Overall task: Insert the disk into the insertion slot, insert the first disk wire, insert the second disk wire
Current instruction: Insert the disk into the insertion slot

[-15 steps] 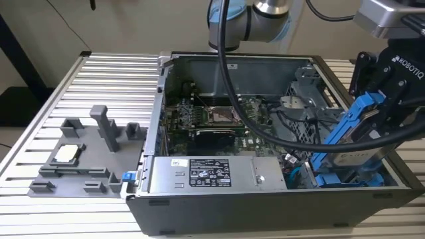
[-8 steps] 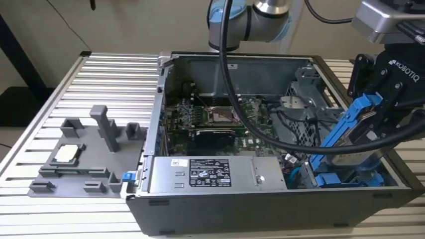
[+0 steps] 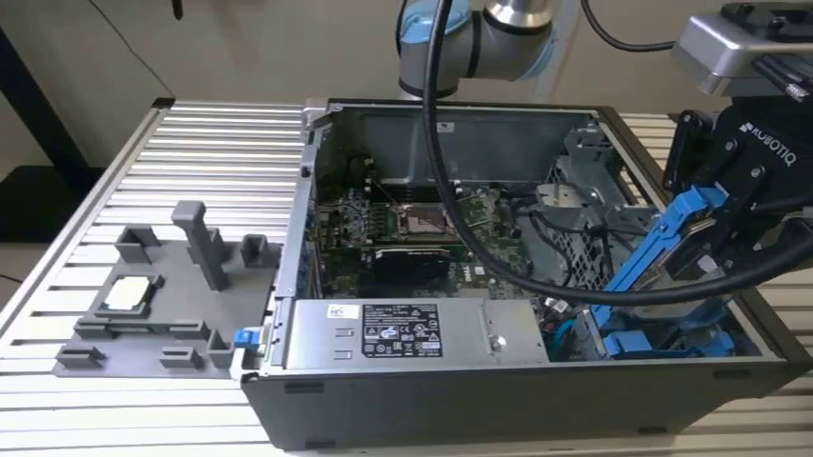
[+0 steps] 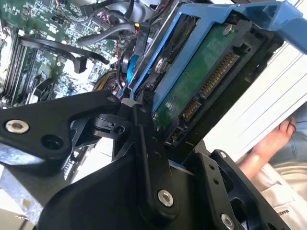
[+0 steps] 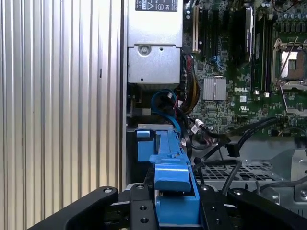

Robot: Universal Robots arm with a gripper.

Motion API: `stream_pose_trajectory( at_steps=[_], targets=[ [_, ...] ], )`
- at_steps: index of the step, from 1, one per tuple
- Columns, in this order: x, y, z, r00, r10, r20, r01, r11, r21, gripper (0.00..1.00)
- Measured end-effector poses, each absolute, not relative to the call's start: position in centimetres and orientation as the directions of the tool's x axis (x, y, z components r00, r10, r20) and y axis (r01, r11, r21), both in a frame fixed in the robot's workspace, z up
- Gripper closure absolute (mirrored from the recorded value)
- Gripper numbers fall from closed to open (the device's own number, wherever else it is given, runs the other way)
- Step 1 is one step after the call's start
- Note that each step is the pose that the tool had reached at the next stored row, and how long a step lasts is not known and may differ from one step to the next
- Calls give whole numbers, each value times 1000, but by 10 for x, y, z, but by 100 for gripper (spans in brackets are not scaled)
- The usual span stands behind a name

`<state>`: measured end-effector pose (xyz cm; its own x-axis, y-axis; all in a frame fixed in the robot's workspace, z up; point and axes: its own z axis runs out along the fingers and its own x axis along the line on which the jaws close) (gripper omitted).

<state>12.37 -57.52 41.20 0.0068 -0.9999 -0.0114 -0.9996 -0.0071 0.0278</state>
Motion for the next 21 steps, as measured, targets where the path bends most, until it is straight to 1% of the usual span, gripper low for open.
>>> stream_pose_trajectory(
  at_steps=[21],
  targets=[
    [124, -575, 374, 7, -1000, -13, -1000, -7, 28, 67]
  ],
)
